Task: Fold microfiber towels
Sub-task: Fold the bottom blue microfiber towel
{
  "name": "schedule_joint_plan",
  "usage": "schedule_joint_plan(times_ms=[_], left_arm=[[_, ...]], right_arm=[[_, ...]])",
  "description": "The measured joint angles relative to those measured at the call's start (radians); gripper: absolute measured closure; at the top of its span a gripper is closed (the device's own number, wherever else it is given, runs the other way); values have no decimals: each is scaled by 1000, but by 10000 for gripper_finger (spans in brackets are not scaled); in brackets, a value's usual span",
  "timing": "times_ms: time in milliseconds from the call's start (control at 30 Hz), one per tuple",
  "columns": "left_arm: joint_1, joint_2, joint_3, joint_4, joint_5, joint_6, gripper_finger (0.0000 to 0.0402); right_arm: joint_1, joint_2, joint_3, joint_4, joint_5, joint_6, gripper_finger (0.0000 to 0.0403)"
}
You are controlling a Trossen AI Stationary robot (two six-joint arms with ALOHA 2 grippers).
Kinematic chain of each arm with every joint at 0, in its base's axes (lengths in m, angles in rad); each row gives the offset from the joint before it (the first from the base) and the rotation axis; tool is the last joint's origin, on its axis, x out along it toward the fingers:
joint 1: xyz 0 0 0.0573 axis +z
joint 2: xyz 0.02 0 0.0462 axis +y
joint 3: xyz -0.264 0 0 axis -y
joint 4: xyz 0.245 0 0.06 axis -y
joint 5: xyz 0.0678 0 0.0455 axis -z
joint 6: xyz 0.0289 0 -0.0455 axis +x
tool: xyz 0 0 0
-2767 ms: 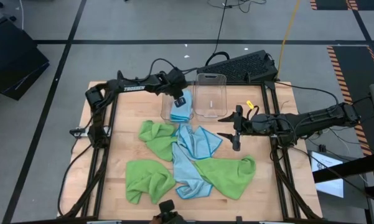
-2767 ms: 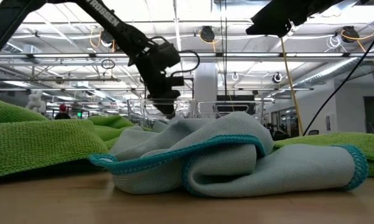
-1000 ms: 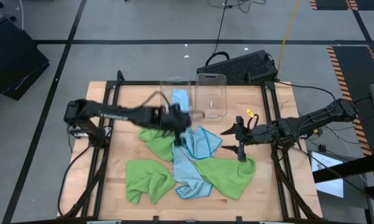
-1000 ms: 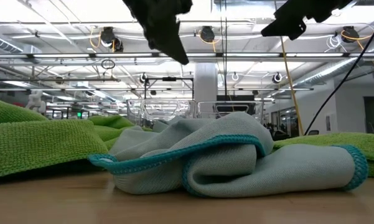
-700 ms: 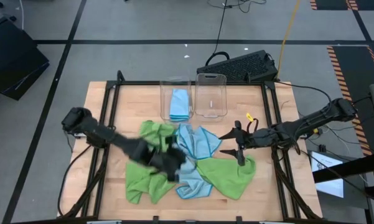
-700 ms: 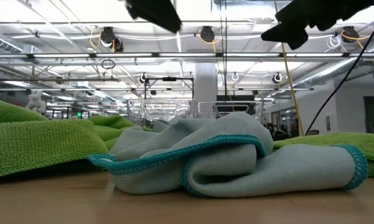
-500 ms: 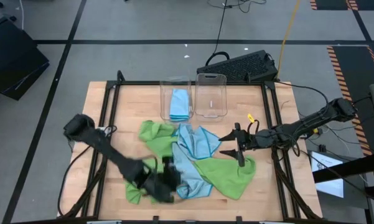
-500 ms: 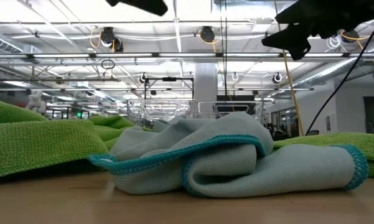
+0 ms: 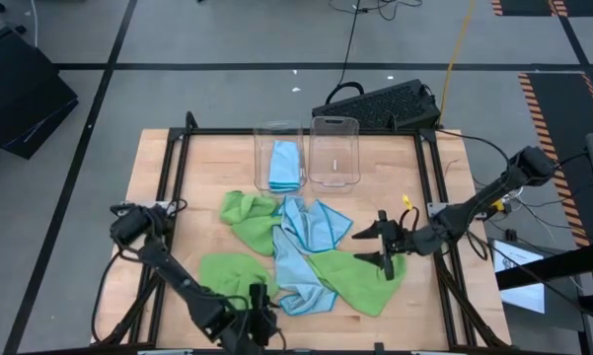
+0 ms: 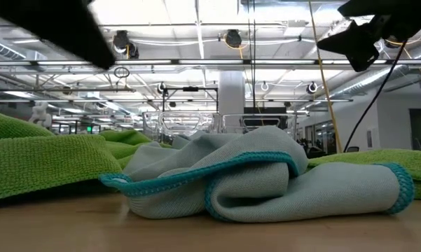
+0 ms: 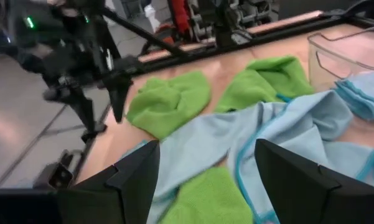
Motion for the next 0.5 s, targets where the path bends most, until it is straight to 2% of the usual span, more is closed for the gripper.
schedule_joint_plan(times_ms=[233, 500], left_arm=[[-22, 25, 1, -2, -36, -2, 146], [-28, 50, 1, -48, -71, 94, 146]], right_arm=[[20, 87, -1, 109, 23, 20, 149], [20, 146, -1, 152, 27, 77, 149]])
